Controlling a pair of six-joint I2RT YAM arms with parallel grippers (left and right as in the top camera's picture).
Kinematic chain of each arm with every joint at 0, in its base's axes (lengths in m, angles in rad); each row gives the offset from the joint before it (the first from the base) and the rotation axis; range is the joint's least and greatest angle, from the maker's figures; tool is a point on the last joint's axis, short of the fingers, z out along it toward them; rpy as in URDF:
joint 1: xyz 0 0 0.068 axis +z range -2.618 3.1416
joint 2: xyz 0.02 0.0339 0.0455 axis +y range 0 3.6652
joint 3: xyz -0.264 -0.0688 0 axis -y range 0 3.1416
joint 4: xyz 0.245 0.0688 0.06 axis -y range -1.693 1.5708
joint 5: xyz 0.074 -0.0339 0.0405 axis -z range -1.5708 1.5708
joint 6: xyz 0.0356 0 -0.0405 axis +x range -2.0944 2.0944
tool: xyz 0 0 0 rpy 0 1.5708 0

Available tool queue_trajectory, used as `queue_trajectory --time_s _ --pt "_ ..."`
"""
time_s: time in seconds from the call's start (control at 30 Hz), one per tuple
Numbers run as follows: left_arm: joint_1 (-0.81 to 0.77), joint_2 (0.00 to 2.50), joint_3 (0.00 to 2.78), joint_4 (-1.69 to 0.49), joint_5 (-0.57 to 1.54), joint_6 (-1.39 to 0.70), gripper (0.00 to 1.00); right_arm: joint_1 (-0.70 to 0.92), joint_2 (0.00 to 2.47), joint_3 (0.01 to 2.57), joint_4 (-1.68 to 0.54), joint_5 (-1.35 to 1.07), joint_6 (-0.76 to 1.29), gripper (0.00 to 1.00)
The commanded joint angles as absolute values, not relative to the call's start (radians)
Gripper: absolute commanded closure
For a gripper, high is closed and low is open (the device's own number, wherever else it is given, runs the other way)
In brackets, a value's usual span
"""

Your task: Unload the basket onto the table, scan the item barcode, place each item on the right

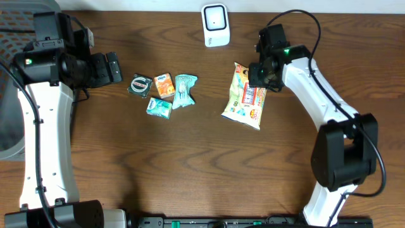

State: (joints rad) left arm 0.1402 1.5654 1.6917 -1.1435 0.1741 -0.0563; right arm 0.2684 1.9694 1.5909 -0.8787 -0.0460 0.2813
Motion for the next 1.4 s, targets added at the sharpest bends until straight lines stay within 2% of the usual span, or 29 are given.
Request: queue_trajectory --time_s 0.0,0.13,0.27,0.43,0.67,0.77,0.87,0.97,1.03,1.1,1.37 --pt "0.141 1.569 1.689 -1.144 0.172 -0.065 0.02 0.311 1.963 1.573 -0.936 -0.089 0.284 0.59" --pt "0.141 1.569 1.689 -1.144 0.172 -0.065 0.02 0.369 1.966 1.483 -0.937 -0.057 0.284 0.60" --pt "0.141 1.569 1.689 -1.144 0.172 -0.065 0.02 0.415 1.966 1.346 -0.893 0.117 0.380 0.60" --pt "0.141 1.569 1.689 -1.144 0.172 -0.065 0.02 0.420 1.966 1.252 -0.850 0.146 0.388 0.60" --pt "0.141 1.569 1.689 -1.144 0.172 -0.065 0.02 0.368 1.921 1.356 -1.001 0.301 0.388 0.55" --pt "0.141 1.569 1.689 -1.144 0.172 -0.065 0.02 0.353 1.903 1.445 -1.056 0.290 0.385 0.52" --pt "0.141 1.569 1.689 -1.144 0.172 -0.065 0.02 0.361 1.890 1.522 -1.033 0.180 0.384 0.44" --pt "0.141 1.569 1.689 -1.144 0.172 -0.065 0.02 0.383 1.891 1.531 -0.946 0.093 0.376 0.24" --pt "0.141 1.569 1.689 -1.144 0.172 -0.065 0.02 0.411 1.900 1.527 -0.889 0.101 0.367 0.15" --pt "0.141 1.569 1.689 -1.144 0.172 -0.065 0.02 0.445 1.915 1.522 -0.850 0.150 0.362 0.01" --pt "0.141 1.569 1.689 -1.144 0.172 -0.065 0.02 0.555 2.062 1.520 -0.802 0.476 0.362 0.01"
